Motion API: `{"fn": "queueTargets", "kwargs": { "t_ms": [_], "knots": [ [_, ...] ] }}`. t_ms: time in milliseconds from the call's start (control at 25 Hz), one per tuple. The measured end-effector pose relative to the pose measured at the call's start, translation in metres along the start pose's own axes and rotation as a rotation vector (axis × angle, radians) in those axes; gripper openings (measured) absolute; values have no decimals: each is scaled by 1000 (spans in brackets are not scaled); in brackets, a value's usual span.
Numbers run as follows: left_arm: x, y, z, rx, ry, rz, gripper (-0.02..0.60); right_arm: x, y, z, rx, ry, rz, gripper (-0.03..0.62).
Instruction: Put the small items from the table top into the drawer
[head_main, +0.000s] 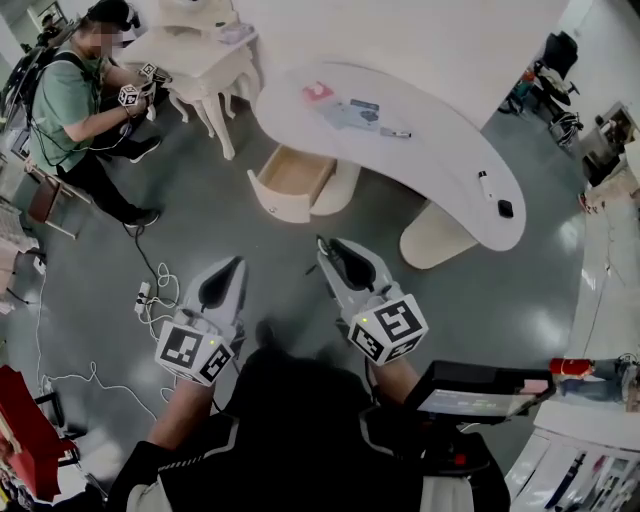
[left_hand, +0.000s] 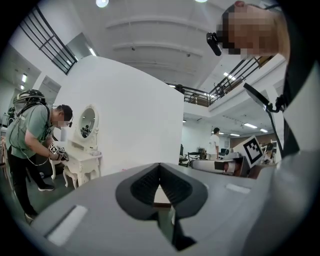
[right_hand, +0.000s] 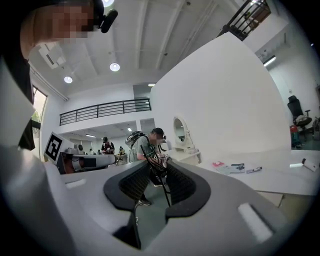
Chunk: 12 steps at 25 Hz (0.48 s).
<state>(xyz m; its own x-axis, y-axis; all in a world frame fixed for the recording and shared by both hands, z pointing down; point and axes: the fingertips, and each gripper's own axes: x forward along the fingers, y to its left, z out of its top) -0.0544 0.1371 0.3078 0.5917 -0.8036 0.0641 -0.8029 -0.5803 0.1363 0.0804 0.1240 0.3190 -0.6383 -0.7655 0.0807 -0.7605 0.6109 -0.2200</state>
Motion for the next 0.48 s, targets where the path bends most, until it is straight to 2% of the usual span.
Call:
{"fn": "queueTargets", "kwargs": {
  "t_ms": [480],
  "knots": [
    [4, 100, 19, 7, -27, -93, 0, 88, 22, 11, -31, -2, -88, 106]
  ]
}}
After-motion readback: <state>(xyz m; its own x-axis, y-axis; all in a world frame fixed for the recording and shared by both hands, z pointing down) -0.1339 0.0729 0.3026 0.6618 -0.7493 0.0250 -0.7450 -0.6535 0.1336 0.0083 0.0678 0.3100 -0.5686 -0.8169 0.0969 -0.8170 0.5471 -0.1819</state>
